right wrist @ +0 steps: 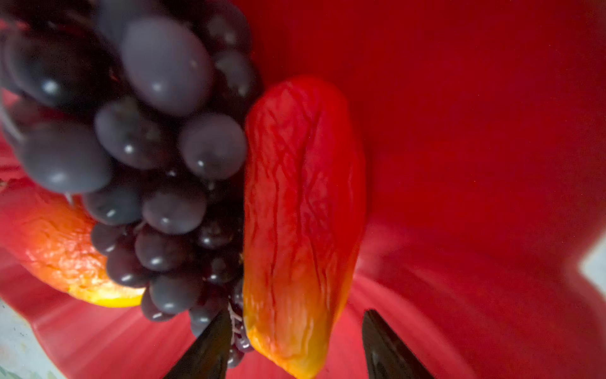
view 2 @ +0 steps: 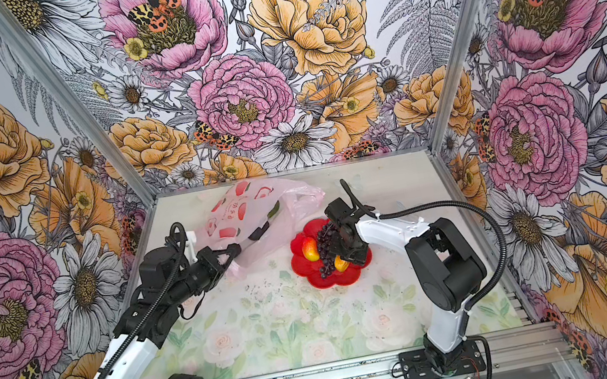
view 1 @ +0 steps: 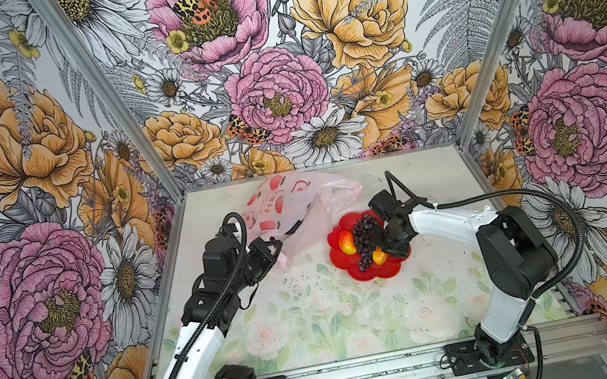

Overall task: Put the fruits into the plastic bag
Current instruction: 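Withdraw the right gripper from the bag to above the red-yellow mango, then grasp the red-yellow mango on the plate with the right gripper and lift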

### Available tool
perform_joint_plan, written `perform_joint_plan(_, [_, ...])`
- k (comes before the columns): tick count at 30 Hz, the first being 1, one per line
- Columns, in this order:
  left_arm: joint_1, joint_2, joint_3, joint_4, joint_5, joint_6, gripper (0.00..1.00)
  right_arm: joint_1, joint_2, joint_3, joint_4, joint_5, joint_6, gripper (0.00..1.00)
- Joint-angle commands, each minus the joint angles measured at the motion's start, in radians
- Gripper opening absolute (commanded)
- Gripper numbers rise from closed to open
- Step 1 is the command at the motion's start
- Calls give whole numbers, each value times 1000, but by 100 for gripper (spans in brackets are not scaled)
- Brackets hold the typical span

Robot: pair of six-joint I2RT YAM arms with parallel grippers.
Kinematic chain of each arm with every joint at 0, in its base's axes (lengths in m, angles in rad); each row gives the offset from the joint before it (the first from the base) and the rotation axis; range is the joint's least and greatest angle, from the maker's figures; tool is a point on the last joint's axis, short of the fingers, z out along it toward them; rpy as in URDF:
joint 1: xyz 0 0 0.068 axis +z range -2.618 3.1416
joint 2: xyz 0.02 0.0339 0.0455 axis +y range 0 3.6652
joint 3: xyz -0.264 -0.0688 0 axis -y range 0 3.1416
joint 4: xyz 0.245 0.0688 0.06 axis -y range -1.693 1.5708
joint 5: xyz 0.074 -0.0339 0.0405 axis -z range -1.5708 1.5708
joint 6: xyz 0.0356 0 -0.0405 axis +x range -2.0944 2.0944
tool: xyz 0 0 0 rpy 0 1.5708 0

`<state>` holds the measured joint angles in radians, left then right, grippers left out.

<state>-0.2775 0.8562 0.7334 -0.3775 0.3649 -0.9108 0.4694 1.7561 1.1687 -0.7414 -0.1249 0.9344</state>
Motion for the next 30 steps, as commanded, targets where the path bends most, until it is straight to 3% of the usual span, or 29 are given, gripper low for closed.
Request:
perform_joint_plan(1, [5,-25,23,-33,-25,8,0,-8,35,39,3,24,-40,67])
perform_joint_plan(9, [43,-46,9,-47,7,15,0,-11,72,54,4,20,-54,63])
perform_joint_plan(17, [51,-19,29,-39,20,42,0,-11,15,48,0,42,-52,25])
perform_joint_plan(30, [8,21,34,15,19,52,0,-17,-314,-4,-21,-49,-104,22])
